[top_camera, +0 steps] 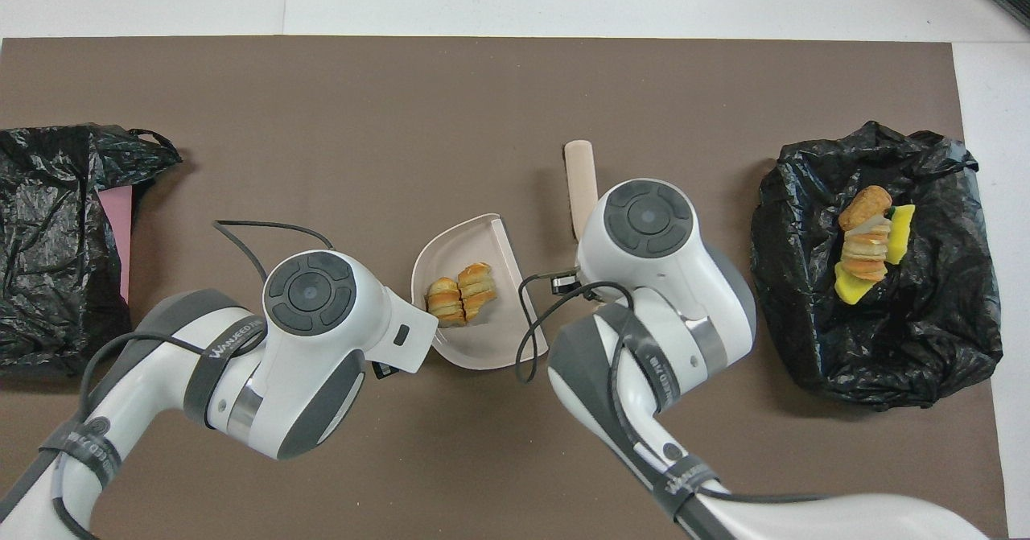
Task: Sweep and dump trash in bin
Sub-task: 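Lift the brush with the right gripper toward the yellow sponge piece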
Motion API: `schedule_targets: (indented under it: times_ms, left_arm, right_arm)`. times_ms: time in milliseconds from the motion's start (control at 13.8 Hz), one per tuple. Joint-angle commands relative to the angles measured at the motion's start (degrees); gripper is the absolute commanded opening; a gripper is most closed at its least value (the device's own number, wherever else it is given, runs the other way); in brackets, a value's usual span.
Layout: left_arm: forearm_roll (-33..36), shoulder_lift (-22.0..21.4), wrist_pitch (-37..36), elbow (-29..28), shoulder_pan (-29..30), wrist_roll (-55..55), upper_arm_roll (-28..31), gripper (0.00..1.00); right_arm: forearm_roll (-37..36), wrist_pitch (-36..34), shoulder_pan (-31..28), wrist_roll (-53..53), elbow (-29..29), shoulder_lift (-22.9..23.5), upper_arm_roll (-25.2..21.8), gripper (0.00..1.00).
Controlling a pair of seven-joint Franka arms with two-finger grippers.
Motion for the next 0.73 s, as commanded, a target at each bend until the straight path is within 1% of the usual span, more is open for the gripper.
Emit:
schedule_targets:
  times_ms: [0, 145, 218, 291, 436, 654]
  left_arm:
    - [0.0, 0.7, 1.7, 0.2, 0.0, -5.0, 0.0, 0.0]
    - [-0.1, 0.6, 1.4, 0.2, -0.2, -5.9, -0.1, 0.0]
    - [-0.1, 0.5, 1.1, 0.2, -0.7, -8.2, -0.1, 0.0]
    - [-0.1, 0.4, 1.0, 0.1, -1.7, -9.1, -0.1, 0.0]
    - [-0.1, 0.4, 0.9, 0.2, -1.7, -9.0, -0.1, 0.0]
    - [-0.1, 0.2, 0.9, -0.2, -1.7, -8.8, -0.1, 0.0]
  right_arm:
    - [-4.7, -1.5, -4.9, -4.4, 3.0, 3.5, 0.5, 0.0]
    - [-7.0, -2.0, -7.2, -5.9, 3.5, 4.6, 0.5, 0.0]
    - [-7.1, -3.3, -7.3, -6.0, 3.3, 4.8, 0.6, 0.0]
    - [-7.1, -3.9, -6.5, -6.0, 2.8, 5.0, 0.6, 0.0]
    - [-5.9, -3.9, -5.9, -6.4, 1.2, 4.9, 1.1, 0.0]
    - [-4.1, -3.5, -5.2, -10.2, -0.3, 4.6, 3.6, 0.0]
